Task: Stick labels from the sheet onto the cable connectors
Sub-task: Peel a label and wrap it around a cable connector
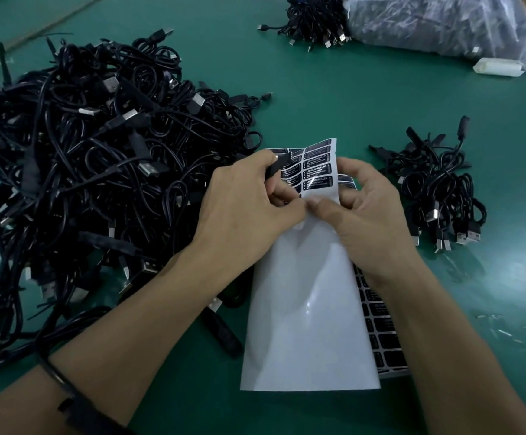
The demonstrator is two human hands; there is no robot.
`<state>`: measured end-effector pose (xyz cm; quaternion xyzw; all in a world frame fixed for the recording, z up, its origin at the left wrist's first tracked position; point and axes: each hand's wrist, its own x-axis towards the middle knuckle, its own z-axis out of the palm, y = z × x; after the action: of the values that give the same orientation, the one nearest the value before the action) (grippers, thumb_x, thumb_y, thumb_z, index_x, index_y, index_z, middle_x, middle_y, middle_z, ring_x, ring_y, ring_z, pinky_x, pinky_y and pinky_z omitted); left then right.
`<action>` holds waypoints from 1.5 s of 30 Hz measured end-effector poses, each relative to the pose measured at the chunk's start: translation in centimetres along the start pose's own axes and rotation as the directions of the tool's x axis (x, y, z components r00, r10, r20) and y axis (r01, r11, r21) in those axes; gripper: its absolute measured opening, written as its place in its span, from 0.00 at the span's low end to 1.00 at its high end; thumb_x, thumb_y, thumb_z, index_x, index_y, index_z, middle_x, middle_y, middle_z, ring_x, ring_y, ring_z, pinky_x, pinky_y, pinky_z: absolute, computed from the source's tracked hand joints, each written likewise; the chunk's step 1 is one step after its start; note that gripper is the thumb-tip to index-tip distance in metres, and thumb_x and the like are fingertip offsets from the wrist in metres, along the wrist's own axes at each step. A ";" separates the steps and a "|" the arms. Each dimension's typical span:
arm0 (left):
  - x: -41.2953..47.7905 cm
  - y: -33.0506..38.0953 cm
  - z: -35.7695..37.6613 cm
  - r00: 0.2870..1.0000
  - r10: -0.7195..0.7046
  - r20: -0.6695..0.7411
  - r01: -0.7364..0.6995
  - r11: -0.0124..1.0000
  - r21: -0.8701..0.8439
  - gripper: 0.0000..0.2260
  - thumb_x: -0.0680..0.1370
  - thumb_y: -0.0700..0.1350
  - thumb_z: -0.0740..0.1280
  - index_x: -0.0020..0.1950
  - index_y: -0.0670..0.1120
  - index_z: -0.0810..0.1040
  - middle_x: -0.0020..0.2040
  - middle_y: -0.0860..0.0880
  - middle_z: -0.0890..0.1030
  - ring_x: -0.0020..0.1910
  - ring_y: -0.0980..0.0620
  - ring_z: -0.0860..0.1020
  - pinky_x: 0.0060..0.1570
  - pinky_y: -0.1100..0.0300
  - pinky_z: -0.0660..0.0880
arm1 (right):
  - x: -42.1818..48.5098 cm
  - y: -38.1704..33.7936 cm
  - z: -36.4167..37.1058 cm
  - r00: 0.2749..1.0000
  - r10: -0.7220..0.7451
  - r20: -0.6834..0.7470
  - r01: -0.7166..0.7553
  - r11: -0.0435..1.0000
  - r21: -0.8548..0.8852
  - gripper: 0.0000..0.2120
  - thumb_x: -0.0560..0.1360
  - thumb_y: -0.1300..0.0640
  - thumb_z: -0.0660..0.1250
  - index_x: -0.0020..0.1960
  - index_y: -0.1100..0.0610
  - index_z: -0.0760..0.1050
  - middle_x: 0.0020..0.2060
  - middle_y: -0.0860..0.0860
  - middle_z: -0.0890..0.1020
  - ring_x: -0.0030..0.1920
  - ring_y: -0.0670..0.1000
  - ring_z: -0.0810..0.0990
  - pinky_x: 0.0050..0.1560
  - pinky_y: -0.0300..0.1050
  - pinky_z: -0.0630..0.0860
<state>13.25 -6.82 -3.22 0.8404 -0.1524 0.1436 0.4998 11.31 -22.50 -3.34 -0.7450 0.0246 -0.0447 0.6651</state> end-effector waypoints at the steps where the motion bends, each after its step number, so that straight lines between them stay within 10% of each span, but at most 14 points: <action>1: 0.0 0.0 0.0 1.000 -0.006 -0.002 0.006 1.000 0.000 0.22 0.66 0.45 0.75 0.31 0.56 0.60 0.34 0.59 0.84 0.34 0.56 0.82 0.37 0.51 0.78 | 0.0 -0.1 0.0 1.000 0.007 -0.007 -0.008 1.000 -0.006 0.21 0.76 0.68 0.70 0.64 0.52 0.72 0.41 0.51 0.88 0.42 0.54 0.87 0.47 0.54 0.84; 16: 0.0 -0.2 0.3 0.999 -0.023 -0.032 0.024 0.999 0.027 0.20 0.69 0.42 0.71 0.34 0.50 0.58 0.34 0.46 0.84 0.37 0.45 0.81 0.39 0.43 0.76 | -0.3 -0.6 0.2 0.994 0.000 -0.109 -0.008 0.997 -0.073 0.20 0.72 0.67 0.72 0.57 0.47 0.73 0.38 0.51 0.87 0.42 0.62 0.86 0.46 0.65 0.82; 22: 0.1 -0.3 0.2 0.995 -0.028 -0.098 0.024 0.999 -0.045 0.19 0.70 0.39 0.70 0.35 0.50 0.58 0.33 0.49 0.83 0.35 0.50 0.81 0.35 0.55 0.74 | -0.3 0.0 -0.6 0.976 -0.078 -0.203 -0.022 0.893 -0.450 0.21 0.69 0.55 0.71 0.56 0.38 0.68 0.40 0.45 0.85 0.44 0.49 0.82 0.36 0.41 0.73; 26: 0.0 0.0 0.2 0.991 -0.040 -0.129 0.026 0.994 -0.104 0.20 0.69 0.39 0.71 0.34 0.51 0.59 0.32 0.60 0.83 0.30 0.65 0.77 0.31 0.74 0.68 | -0.5 0.3 -0.7 0.978 -0.117 -0.175 -0.049 0.683 -0.728 0.31 0.68 0.51 0.73 0.69 0.49 0.69 0.57 0.48 0.73 0.60 0.53 0.71 0.57 0.42 0.67; 31: 0.2 -0.1 0.3 0.992 -0.049 -0.116 0.037 0.994 -0.103 0.20 0.70 0.39 0.72 0.35 0.50 0.59 0.33 0.58 0.84 0.31 0.61 0.77 0.31 0.72 0.68 | -0.9 -0.5 0.5 0.919 -0.385 -0.083 0.216 0.670 -0.710 0.17 0.68 0.48 0.75 0.54 0.50 0.76 0.50 0.46 0.72 0.54 0.49 0.70 0.51 0.30 0.64; 45: 0.1 0.0 0.2 0.991 -0.058 -0.118 0.047 0.995 -0.092 0.21 0.72 0.40 0.73 0.35 0.49 0.60 0.34 0.56 0.84 0.36 0.53 0.82 0.31 0.65 0.74 | -1.1 -0.1 2.0 0.866 -0.484 -0.128 0.263 0.657 -0.707 0.03 0.74 0.54 0.74 0.44 0.53 0.82 0.42 0.50 0.78 0.47 0.54 0.78 0.46 0.49 0.75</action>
<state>13.32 -7.02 -3.24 0.8108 -0.1060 0.1742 0.5487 10.45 -20.42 -3.48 -0.9047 -0.0145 -0.2847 0.3165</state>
